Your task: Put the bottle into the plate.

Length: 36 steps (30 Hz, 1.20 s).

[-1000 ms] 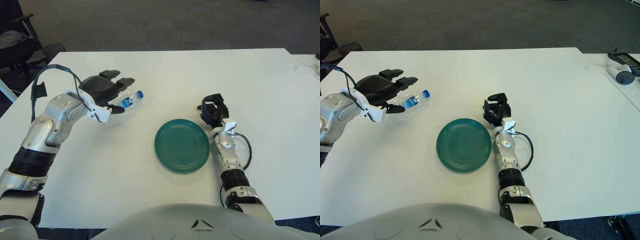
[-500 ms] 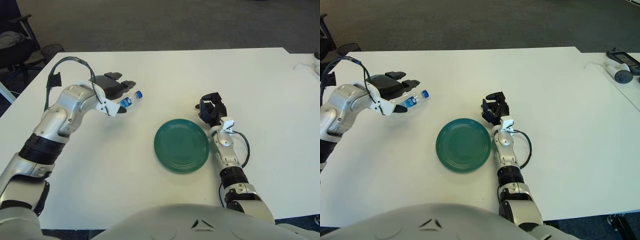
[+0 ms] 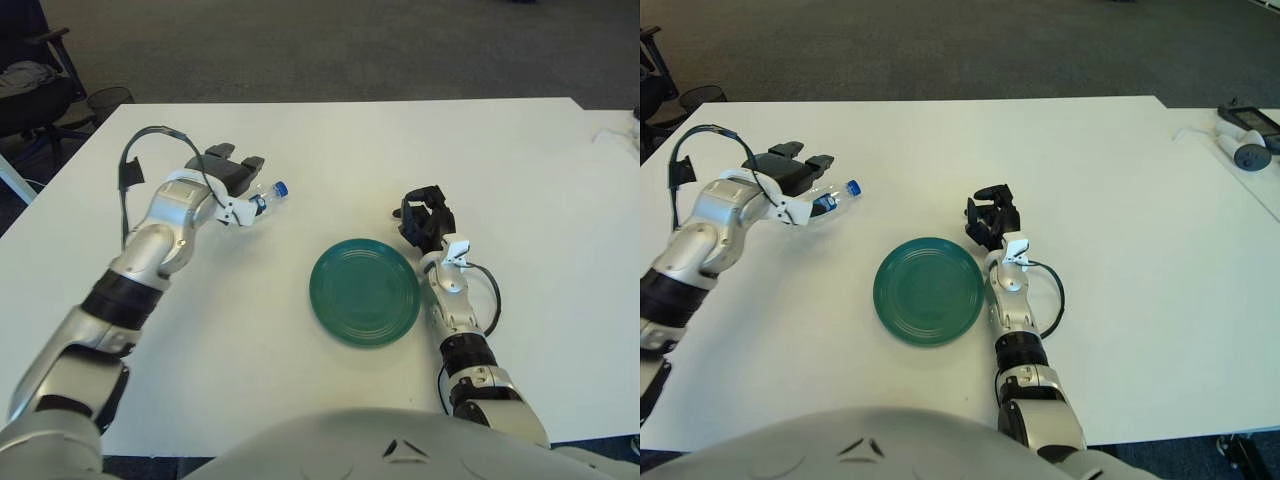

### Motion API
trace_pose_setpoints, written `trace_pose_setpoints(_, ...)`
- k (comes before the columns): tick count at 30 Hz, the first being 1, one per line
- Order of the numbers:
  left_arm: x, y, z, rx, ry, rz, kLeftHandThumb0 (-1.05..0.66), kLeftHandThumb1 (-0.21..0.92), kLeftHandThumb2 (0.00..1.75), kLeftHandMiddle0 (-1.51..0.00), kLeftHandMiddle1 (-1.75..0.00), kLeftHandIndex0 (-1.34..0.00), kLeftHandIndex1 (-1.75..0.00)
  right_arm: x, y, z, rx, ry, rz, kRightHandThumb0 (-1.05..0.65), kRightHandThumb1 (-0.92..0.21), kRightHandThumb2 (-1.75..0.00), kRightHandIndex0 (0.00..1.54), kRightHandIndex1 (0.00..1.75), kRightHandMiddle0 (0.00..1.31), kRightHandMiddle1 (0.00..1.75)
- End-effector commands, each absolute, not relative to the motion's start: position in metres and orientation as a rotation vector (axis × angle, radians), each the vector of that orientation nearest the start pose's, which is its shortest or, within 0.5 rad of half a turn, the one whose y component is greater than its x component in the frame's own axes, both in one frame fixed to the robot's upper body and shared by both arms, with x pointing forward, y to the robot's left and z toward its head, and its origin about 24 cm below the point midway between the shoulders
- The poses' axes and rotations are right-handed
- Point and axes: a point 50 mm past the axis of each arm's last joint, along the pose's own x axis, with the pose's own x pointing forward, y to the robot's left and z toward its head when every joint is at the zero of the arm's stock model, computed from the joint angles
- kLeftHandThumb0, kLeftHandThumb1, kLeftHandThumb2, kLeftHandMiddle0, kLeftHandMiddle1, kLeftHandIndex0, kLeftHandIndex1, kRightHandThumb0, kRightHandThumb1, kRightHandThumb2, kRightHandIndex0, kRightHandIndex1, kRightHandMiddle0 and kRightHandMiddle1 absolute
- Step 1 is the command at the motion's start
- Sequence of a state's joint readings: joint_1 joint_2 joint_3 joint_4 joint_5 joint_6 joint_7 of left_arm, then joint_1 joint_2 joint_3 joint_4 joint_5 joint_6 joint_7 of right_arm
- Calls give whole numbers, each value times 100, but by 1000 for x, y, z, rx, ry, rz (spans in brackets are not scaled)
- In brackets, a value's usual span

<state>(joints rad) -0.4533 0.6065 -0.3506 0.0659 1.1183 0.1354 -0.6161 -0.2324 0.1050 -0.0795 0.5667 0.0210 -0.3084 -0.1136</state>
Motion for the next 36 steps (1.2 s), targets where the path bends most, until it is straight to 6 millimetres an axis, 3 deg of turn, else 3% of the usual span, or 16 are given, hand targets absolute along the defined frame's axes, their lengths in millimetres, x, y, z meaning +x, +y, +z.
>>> trace_pose_setpoints(1,337,187,111,1837,216,-329,-105,92,92,0,0,0,0,266,-127,-34,140,215,-128,-1,-71,-74,41,144,29,175)
trace_pose_setpoints(18,340,187,100,1810,223,-258,-105,92,105,0,0,0,0,266,-129,-35,131,209,-136,-1,-68,-78,41,145,31,175)
trace_pose_setpoints(36,337,175,93,1870,352,-290,-105,92,113,0,0,0,0,266,-128,-35,135,214,-135,-1,-67,-79,41,146,31,175)
